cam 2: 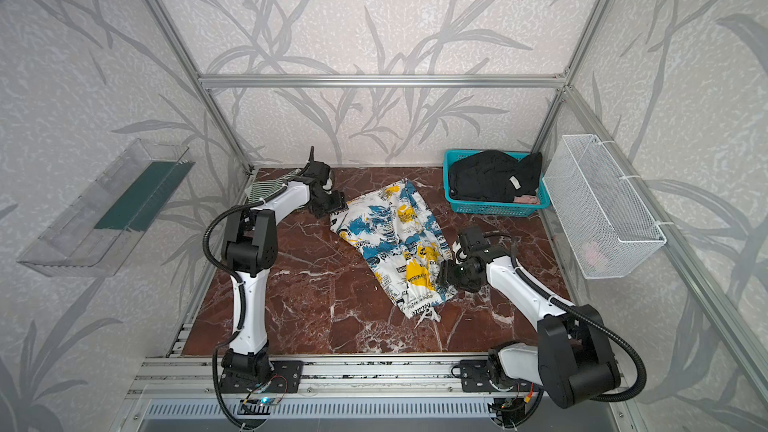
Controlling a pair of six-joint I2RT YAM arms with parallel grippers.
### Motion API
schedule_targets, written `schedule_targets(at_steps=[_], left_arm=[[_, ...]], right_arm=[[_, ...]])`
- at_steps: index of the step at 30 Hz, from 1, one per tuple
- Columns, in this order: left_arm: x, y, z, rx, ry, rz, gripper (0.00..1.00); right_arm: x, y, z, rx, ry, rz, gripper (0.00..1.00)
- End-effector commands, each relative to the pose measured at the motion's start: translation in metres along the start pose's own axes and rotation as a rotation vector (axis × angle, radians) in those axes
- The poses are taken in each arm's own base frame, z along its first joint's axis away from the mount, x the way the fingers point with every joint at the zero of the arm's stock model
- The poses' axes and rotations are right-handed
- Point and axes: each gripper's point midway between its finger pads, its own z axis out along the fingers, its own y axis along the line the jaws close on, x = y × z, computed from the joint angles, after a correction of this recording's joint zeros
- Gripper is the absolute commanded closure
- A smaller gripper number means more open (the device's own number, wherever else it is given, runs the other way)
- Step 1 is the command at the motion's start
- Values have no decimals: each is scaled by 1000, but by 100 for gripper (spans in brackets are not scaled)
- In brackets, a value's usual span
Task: Fold and stack the mixed laundry pile
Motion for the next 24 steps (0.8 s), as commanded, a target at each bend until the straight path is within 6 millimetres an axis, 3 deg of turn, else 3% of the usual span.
schedule_targets(at_steps=[1, 4, 9, 11, 14, 17, 24], left_arm=[[7, -20, 10, 106, 49, -32, 31], [15, -27, 18, 165, 75, -59, 46], [26, -25, 15, 218, 68, -124, 89], [33, -17, 9, 220, 64, -153, 100], [47, 2, -8, 197, 42, -197, 100], [74, 26, -29, 129, 30, -231, 100], [185, 78, -79, -63, 48, -337, 100]], right_arm=[[-13, 0, 2, 19, -10, -41, 31], [-18, -4, 10, 53, 16, -48, 31], [-23, -4, 25, 58, 72, -54, 34], [-22, -1, 29, 47, 97, -61, 37], [-19, 0, 32, 42, 134, -86, 40], [-21, -8, 28, 113, 162, -126, 41], [-42, -13, 8, 206, 118, -172, 41]])
